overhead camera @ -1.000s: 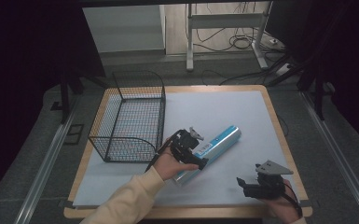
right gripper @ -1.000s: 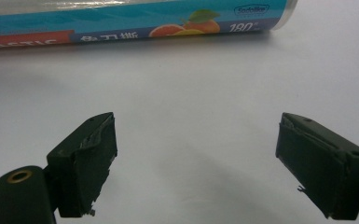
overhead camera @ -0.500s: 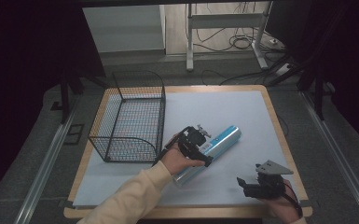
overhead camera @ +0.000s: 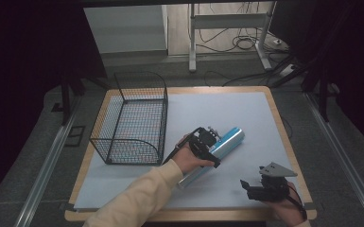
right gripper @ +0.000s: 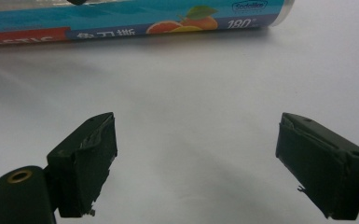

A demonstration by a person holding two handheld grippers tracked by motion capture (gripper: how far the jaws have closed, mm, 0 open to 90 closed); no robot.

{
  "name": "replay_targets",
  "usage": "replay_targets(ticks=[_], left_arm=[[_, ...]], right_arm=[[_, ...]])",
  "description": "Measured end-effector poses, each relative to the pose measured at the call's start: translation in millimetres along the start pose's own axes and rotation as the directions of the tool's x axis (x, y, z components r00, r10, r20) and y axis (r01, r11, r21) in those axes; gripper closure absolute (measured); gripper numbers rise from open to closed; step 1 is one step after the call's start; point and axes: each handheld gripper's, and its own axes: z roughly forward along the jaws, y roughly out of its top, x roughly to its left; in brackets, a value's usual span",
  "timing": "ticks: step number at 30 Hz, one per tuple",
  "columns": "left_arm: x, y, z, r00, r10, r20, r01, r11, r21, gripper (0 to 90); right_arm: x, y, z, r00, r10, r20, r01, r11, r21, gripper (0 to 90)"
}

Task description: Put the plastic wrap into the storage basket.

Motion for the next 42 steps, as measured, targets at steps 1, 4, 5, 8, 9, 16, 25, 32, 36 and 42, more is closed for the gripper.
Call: replay_targets(ticks=[1, 4, 5, 8, 9, 16, 25, 32, 36, 42], left_arm=[[0.0, 0.0, 0.0, 1.0, 0.0, 0.0, 0.0, 1.0, 0.0, 14.0], [0.6, 4.2, 7.0, 1.0, -0.004, -0.007, 0.004, 0.9998, 0.021, 14.1], [0.6, 4.2, 7.0, 1.0, -0.004, -0.007, 0.004, 0.9998, 0.021, 14.2], [2.4, 6.7, 15.5, 1.0, -0.008, -0.002, 0.008, 0.9984, 0.055, 15.3], [2.4, 6.7, 15.5, 1.0, -0.008, -0.002, 0.008, 0.9984, 0.055, 15.6], [2.7, 10.9, 32.0, 0.9999, -0.011, -0.004, 0.012, 0.9914, 0.13, 17.5], [5.1, 12.7, 35.0, 0.9998, -0.018, -0.01, 0.019, 0.9868, 0.161, 26.6], [4.3, 13.0, 42.2, 0.9998, -0.019, -0.006, 0.02, 0.9825, 0.185, 27.8], [3.5, 12.8, 43.9, 0.9998, -0.017, -0.006, 0.018, 0.9828, 0.184, 31.0], [5.4, 14.2, 43.7, 0.9997, -0.022, 0.005, 0.021, 0.9807, 0.195, 31.3]], right_arm=[[0.0, 0.0, 0.0, 1.0, 0.0, 0.0, 0.0, 1.0, 0.0, 12.8], [-0.1, -0.2, 0.3, 1.0, -0.001, 0.002, 0.001, 1.0, 0.0, 12.8], [-0.1, -0.2, 0.3, 1.0, -0.001, 0.002, 0.001, 1.0, 0.0, 12.8], [-0.3, -0.4, 0.5, 1.0, -0.003, 0.002, 0.003, 1.0, 0.003, 12.8], [-0.3, -0.4, 0.5, 1.0, -0.003, 0.002, 0.003, 1.0, 0.003, 12.8], [-0.7, -0.8, 1.7, 1.0, -0.002, 0.002, 0.002, 1.0, 0.009, 12.8], [-2.2, -0.9, 1.0, 1.0, -0.003, 0.008, 0.003, 1.0, 0.01, 12.8], [-1.8, -0.7, 0.2, 0.9999, -0.005, 0.014, 0.005, 1.0, 0.003, 12.8], [-2.3, -0.5, -0.4, 0.9998, -0.005, 0.021, 0.005, 1.0, -0.003, 13.3], [-2.4, 0.1, -2.0, 0.9995, -0.004, 0.031, 0.004, 1.0, -0.015, 13.7]])
